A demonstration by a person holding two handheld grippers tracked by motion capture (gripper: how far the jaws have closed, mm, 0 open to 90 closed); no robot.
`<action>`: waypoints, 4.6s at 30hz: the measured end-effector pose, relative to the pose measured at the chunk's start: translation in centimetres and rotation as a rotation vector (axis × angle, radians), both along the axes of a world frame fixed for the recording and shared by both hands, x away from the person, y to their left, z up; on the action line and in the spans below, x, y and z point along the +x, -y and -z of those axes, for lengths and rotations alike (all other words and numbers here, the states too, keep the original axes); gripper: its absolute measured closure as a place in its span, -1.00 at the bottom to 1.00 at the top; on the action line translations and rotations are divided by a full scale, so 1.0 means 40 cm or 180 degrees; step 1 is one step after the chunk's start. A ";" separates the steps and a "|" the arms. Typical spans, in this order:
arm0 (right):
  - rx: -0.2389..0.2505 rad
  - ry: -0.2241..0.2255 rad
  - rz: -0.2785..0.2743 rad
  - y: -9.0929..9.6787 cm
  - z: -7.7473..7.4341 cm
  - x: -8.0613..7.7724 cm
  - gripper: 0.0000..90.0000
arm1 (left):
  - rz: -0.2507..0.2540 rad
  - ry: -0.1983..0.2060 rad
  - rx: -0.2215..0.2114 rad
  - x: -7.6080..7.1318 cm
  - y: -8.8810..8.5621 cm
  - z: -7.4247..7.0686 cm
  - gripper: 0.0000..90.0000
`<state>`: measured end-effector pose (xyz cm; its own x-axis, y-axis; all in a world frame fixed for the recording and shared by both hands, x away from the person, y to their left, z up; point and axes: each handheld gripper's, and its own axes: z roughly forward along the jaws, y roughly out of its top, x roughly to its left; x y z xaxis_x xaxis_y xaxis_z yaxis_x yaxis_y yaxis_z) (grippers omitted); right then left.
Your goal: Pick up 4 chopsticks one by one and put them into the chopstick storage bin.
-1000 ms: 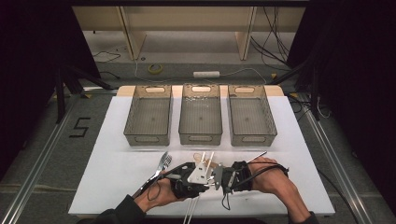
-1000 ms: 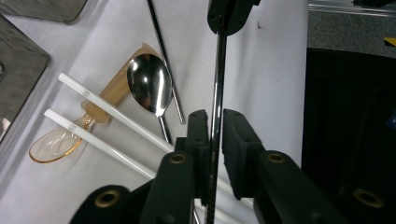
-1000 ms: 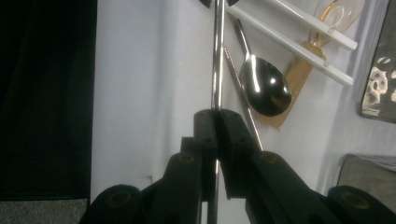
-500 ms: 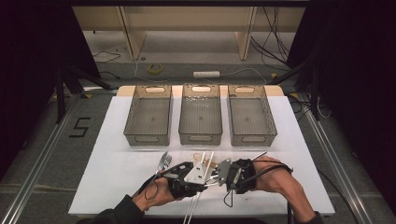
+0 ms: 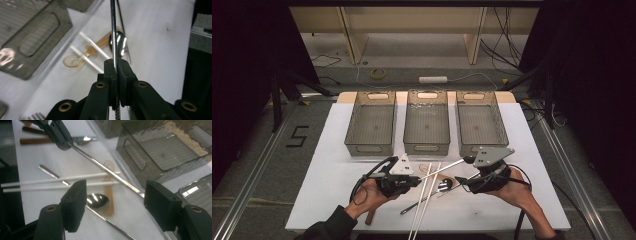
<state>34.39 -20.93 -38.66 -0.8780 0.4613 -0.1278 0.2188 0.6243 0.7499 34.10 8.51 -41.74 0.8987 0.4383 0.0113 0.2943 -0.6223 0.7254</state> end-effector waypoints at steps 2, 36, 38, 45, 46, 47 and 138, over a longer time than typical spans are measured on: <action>0.0060 -0.0016 0.0046 0.006 0.005 -0.001 -0.22 | -0.0106 0.0025 -0.0059 0.008 -0.015 -0.005 0.91; 0.1030 -0.0361 0.0837 0.107 0.090 -0.044 -0.39 | -0.1508 0.0273 -0.0522 0.157 -0.251 -0.062 0.92; 0.1025 -0.0348 0.0833 0.103 0.090 -0.048 -0.40 | -0.1617 0.0271 -0.0533 0.171 -0.267 -0.062 0.92; 0.1021 -0.0335 0.0801 0.100 0.091 -0.054 -0.43 | -0.1958 0.0240 -0.0559 0.222 -0.303 -0.051 0.91; 0.1024 -0.0340 0.0800 0.100 0.090 -0.055 -0.43 | -0.1994 0.0235 -0.0559 0.230 -0.307 -0.048 0.91; 0.1026 -0.0339 0.0792 0.100 0.090 -0.056 -0.44 | -0.2024 0.0227 -0.0560 0.238 -0.311 -0.046 0.91; -0.1505 -0.0781 -0.0133 0.011 0.109 0.148 -0.37 | -0.1023 0.0240 -0.1062 -0.028 -0.162 -0.022 -0.65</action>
<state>40.30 -21.37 -43.02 -0.9246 0.3671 -0.1019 0.3202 0.8936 0.3145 32.99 14.98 -40.85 0.7190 0.6850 -0.1174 0.3727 -0.2374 0.8971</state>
